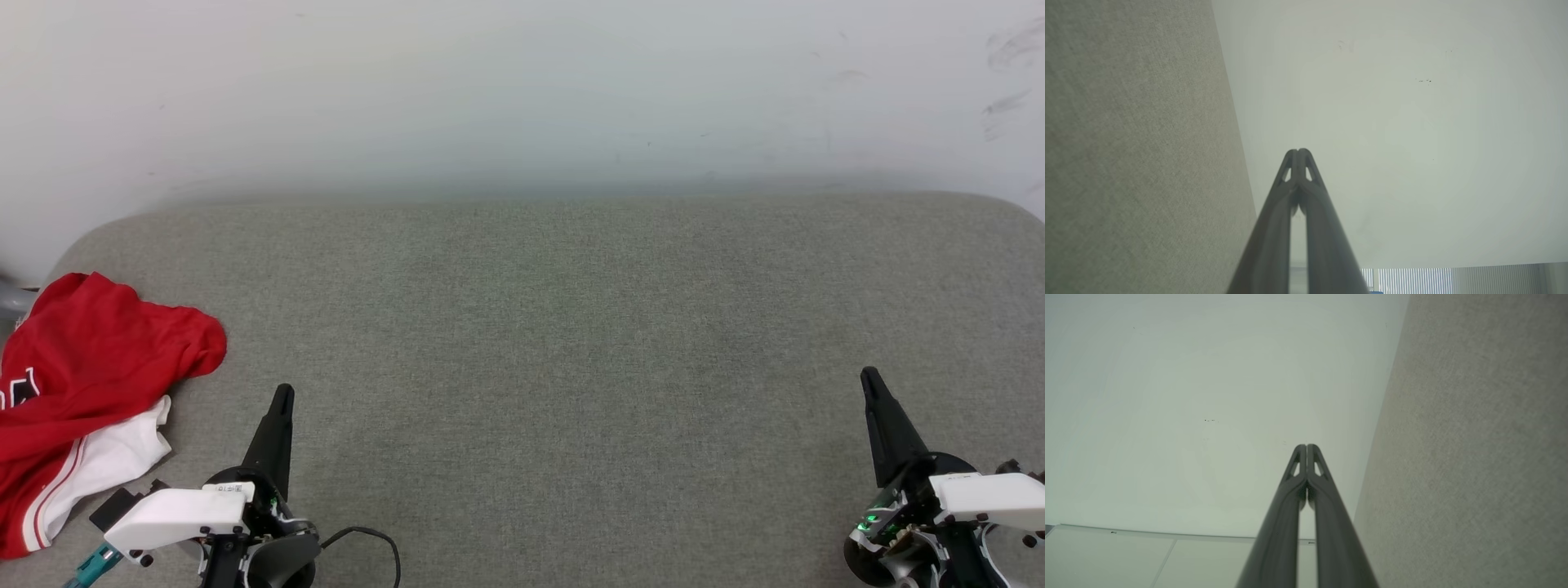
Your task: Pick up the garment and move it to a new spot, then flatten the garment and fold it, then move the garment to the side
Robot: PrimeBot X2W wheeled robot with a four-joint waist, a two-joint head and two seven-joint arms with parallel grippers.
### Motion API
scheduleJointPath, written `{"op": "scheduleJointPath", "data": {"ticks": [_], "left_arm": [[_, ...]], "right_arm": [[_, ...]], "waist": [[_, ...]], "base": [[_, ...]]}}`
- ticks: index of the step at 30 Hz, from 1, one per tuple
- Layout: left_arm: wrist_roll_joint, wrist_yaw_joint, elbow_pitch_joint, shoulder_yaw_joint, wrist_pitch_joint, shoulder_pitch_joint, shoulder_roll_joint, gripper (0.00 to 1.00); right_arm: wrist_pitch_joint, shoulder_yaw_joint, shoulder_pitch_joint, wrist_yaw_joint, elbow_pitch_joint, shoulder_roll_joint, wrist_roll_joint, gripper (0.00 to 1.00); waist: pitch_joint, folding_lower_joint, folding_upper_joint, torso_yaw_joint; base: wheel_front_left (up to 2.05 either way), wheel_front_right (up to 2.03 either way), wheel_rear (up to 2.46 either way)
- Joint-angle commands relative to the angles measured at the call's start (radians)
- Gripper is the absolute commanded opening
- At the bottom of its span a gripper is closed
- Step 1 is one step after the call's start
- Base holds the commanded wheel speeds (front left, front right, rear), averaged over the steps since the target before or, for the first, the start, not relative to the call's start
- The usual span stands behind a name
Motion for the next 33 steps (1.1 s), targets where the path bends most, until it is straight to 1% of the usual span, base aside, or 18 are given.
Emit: {"op": "scheduleJointPath", "data": {"ticks": [1, 33], "left_arm": [[0.000, -0.004, 0.000, 0.002, 0.002, -0.005, -0.001, 0.00], [0.000, -0.004, 0.000, 0.001, 0.002, -0.005, -0.001, 0.00]], "right_arm": [[-0.001, 0.000, -0.012, 0.000, 0.001, 0.002, -0.004, 0.00], [-0.002, 0.000, -0.012, 0.000, 0.001, 0.002, -0.004, 0.00]], "waist": [[0.000, 0.0000, 0.0000, 0.000], [0.000, 0.0000, 0.0000, 0.000]], "base": [[0.00, 0.00, 0.00], [0.00, 0.00, 0.00]]}}
